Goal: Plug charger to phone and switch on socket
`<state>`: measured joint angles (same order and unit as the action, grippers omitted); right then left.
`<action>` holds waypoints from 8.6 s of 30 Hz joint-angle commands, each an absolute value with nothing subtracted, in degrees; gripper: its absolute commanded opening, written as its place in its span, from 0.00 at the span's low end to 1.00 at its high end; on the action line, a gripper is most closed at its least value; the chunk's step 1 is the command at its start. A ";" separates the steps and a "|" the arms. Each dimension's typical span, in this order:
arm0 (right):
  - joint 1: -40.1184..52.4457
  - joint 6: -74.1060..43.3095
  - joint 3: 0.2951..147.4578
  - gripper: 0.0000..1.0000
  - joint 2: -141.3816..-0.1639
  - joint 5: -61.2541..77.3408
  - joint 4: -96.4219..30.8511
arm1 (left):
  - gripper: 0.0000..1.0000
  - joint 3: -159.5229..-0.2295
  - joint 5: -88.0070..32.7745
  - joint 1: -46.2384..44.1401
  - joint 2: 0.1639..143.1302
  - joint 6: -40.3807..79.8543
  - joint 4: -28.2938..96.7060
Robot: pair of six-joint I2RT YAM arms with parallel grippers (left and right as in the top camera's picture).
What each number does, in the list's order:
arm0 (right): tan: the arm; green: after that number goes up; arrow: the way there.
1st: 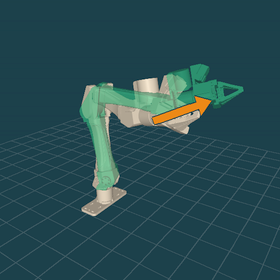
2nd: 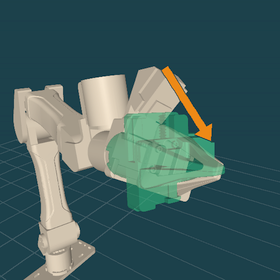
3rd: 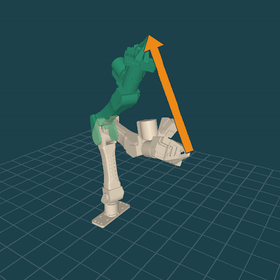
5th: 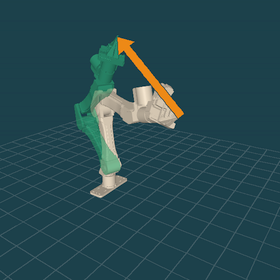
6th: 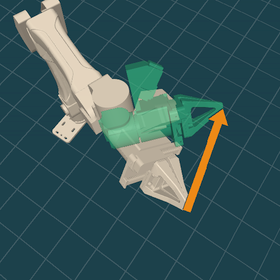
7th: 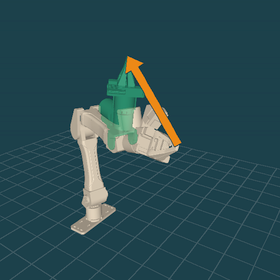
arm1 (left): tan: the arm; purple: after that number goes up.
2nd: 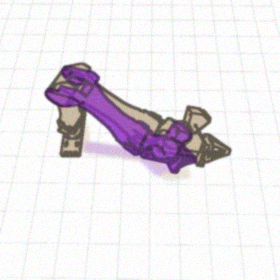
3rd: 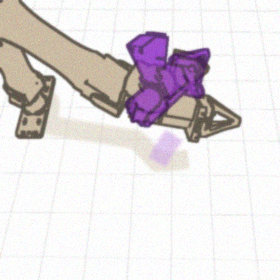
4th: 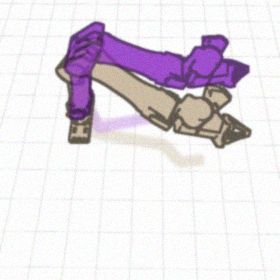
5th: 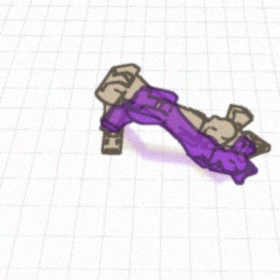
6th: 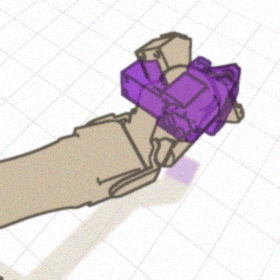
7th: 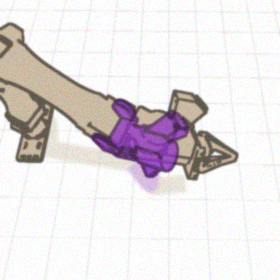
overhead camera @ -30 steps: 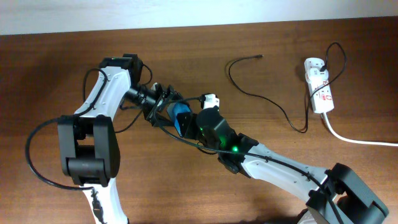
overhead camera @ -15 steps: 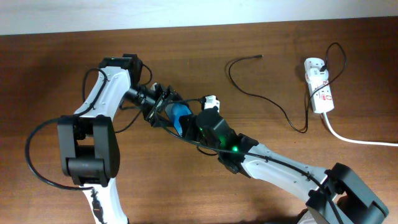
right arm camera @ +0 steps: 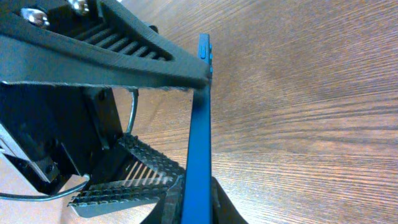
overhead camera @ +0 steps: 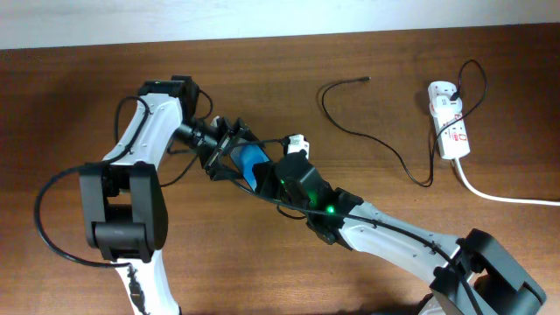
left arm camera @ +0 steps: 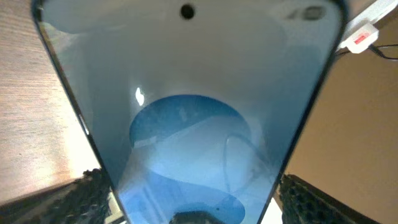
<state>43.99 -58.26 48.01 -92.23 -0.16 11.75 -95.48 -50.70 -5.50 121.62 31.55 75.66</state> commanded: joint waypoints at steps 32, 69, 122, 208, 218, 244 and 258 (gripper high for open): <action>29.98 -61.67 47.83 0.04 -47.31 -3.38 -30.63 | 0.99 -63.90 -44.14 30.44 56.99 17.15 63.24; 39.05 -109.60 47.81 0.04 -85.56 31.00 18.48 | 0.45 -50.28 -56.03 3.97 80.55 69.89 26.55; 8.64 -49.21 67.83 0.98 -97.71 7.09 -9.65 | 0.00 -50.28 -52.71 3.75 80.79 49.58 23.35; 12.69 -29.93 84.40 0.04 -116.09 27.44 -44.97 | 0.00 -50.28 -54.06 3.75 80.79 47.05 23.22; 10.09 11.97 84.14 0.04 -81.17 58.13 -77.21 | 0.00 -50.28 -74.83 3.73 86.83 49.12 -11.18; 22.83 -1.80 62.85 0.04 -76.25 56.42 -47.40 | 0.00 -50.30 -78.22 -7.84 92.95 72.88 -50.48; 22.87 -11.46 62.85 0.04 -76.25 59.86 -46.48 | 0.00 -50.30 -77.71 -7.35 92.95 75.94 -50.50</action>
<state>22.57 -10.74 62.87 -76.69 56.86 -46.37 -49.39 -78.63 -7.77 93.01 74.06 -50.00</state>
